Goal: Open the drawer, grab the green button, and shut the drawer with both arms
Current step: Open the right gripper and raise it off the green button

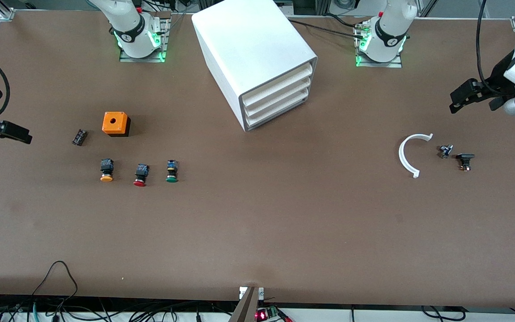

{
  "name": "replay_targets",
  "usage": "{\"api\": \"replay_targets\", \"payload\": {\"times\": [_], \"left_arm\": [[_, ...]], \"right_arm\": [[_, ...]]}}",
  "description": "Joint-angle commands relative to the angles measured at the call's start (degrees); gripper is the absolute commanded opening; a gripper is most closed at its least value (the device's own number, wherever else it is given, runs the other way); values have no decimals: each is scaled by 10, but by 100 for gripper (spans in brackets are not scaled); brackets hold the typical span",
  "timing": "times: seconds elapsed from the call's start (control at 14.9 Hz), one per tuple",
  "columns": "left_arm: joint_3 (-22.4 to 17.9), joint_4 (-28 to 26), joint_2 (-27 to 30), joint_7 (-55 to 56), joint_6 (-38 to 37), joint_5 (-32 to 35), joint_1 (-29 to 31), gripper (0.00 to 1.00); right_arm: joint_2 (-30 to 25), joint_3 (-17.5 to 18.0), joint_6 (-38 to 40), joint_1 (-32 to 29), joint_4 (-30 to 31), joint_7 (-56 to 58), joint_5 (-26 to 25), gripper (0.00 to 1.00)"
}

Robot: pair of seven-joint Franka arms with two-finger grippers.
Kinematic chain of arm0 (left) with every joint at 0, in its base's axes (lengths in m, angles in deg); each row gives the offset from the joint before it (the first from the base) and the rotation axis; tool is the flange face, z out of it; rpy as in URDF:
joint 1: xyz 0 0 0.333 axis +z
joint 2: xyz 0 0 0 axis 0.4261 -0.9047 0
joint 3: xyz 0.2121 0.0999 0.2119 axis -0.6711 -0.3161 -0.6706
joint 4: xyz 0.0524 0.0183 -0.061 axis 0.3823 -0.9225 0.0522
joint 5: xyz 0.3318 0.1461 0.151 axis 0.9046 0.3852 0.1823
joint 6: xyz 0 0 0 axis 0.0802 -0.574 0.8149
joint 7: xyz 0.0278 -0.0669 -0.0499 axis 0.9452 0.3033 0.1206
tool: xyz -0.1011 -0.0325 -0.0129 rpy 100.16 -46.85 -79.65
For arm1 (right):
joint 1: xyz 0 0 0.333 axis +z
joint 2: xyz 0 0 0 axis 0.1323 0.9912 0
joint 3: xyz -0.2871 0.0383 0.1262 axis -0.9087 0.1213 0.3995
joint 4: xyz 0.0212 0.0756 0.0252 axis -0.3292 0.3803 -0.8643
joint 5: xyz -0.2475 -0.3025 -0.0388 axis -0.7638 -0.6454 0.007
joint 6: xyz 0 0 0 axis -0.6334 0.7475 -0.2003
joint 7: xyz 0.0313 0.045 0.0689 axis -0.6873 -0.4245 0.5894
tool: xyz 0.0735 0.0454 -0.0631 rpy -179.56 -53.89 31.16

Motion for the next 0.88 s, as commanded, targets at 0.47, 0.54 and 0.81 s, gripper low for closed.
{"api": "replay_targets", "payload": {"times": [0.47, 0.54, 0.81], "left_arm": [[-1, 7, -1, -13, -12, -11, 6, 100], [-2, 7, 0, -13, -13, -10, 6, 100], [-5, 8, -2, -16, -18, -12, 18, 100]], "right_arm": [[-99, 12, -46, 3, 129, 11, 9, 100], [-104, 12, -52, 3, 138, 11, 9, 100], [-123, 12, -61, 3, 163, 3, 9, 100]]}}
